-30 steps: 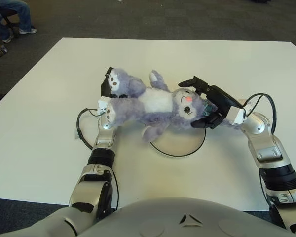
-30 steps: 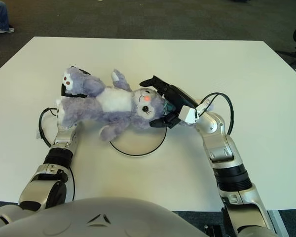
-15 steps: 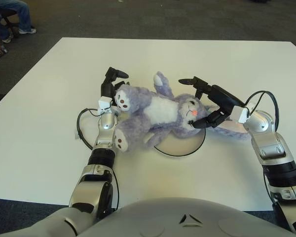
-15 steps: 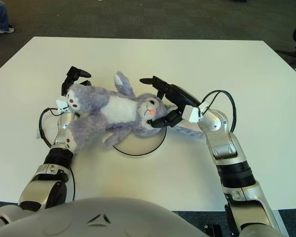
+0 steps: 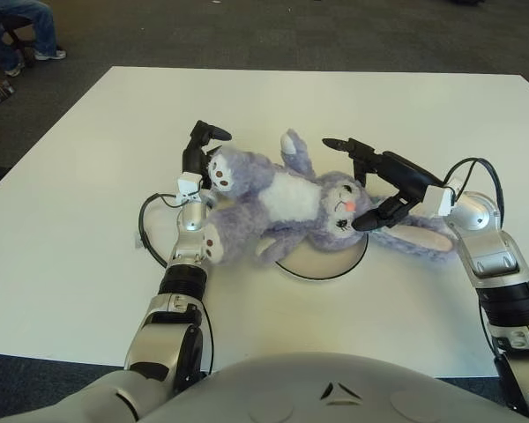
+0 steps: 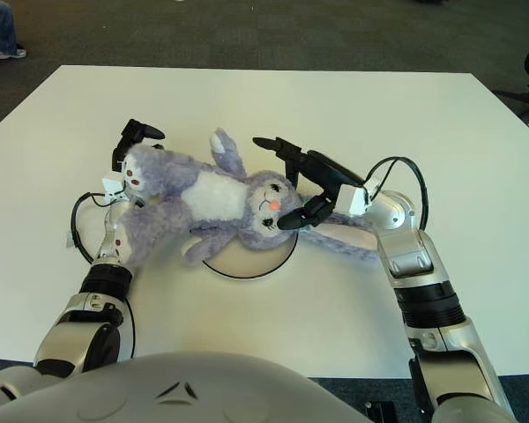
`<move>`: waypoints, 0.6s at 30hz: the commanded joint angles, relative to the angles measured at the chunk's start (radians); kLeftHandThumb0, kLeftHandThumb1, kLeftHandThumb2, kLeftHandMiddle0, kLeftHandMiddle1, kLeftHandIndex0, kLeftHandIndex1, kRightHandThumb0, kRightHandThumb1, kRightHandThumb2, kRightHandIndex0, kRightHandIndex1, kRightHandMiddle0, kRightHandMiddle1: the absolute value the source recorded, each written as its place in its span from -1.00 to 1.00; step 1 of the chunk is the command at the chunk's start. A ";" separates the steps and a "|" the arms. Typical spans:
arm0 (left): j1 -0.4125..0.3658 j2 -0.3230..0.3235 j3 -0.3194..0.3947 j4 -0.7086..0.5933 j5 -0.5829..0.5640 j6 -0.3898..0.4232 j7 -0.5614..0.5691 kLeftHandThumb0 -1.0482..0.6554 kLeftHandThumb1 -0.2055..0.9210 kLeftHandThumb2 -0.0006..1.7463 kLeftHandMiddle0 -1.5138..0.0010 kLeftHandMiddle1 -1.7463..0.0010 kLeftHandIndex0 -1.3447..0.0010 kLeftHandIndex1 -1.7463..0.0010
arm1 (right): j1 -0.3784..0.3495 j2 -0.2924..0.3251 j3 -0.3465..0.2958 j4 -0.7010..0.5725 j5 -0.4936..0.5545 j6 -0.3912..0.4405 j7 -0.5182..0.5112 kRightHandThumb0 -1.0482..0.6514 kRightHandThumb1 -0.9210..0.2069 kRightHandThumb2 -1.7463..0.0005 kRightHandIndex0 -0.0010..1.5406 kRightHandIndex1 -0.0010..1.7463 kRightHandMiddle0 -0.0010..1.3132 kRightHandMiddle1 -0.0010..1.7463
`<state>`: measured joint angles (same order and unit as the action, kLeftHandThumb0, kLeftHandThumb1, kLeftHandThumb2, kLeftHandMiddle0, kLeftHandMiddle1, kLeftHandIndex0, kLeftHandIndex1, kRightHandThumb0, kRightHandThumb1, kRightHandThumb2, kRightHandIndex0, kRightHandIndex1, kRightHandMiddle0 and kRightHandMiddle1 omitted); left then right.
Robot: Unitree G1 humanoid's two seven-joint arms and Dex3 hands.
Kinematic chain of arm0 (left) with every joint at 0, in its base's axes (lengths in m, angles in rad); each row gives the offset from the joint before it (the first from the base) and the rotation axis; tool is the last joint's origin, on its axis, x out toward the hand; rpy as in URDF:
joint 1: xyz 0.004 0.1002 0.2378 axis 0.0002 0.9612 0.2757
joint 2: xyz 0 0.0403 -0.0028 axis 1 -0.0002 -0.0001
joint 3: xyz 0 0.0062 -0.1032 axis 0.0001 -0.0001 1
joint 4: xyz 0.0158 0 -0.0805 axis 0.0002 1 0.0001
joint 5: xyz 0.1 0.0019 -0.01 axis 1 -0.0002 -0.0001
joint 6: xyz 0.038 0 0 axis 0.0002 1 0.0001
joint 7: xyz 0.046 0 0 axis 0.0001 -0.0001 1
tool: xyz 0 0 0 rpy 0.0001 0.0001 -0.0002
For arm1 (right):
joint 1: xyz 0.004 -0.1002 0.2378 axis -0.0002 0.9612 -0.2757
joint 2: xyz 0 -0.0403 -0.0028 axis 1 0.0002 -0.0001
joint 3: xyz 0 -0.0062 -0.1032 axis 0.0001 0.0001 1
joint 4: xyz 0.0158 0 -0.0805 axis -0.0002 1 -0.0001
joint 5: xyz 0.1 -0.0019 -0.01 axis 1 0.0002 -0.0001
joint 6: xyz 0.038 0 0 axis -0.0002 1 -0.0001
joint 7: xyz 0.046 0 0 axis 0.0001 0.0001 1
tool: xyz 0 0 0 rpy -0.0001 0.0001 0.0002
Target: Put the doll into the plate.
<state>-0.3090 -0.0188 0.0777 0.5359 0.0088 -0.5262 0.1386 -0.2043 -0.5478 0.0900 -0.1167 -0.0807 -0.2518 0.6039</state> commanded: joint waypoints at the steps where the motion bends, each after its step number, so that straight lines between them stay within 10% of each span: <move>1: 0.097 -0.028 -0.014 0.059 0.012 0.013 0.004 -0.27 0.22 0.27 -0.58 -1.00 0.29 -1.00 | -0.022 -0.007 -0.016 0.015 0.033 -0.018 0.011 -0.61 -0.17 0.27 -0.18 1.00 -1.00 -1.00; 18: 0.095 -0.024 -0.013 0.060 0.007 0.018 -0.004 -0.27 0.22 0.27 -0.57 -1.00 0.29 -1.00 | -0.007 -0.063 -0.122 -0.044 0.063 0.101 0.004 -0.63 -0.21 0.29 -0.06 1.00 -1.00 -1.00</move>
<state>-0.3079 -0.0229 0.0734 0.5322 0.0088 -0.5124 0.1384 -0.2100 -0.6003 -0.0083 -0.1466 -0.0195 -0.1630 0.6248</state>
